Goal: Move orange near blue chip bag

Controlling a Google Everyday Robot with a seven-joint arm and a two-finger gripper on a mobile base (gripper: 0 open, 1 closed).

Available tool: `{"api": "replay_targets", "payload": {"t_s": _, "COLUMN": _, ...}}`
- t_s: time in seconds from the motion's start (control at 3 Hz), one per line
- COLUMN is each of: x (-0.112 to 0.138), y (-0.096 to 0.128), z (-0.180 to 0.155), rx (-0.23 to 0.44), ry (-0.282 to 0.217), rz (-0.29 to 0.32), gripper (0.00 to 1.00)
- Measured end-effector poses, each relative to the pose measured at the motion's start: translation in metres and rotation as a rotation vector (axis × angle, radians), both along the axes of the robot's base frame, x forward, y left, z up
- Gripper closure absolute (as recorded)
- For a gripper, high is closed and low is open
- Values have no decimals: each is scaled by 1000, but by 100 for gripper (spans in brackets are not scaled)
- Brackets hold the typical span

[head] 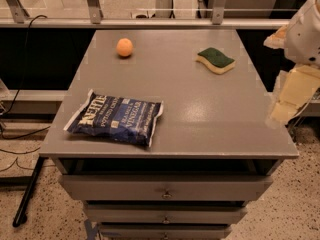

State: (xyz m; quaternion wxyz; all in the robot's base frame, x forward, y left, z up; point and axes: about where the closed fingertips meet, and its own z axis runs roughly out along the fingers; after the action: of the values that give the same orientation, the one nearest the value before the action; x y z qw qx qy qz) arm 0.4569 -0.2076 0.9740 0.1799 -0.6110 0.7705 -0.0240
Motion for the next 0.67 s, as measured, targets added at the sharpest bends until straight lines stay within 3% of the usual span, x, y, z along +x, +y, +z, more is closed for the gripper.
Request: {"api": "replay_targets", "payload": {"t_s": 0.67, "x": 101, "y": 56, "z": -12, "rx": 196, "ry": -108, "rz": 36, "gripper": 0}}
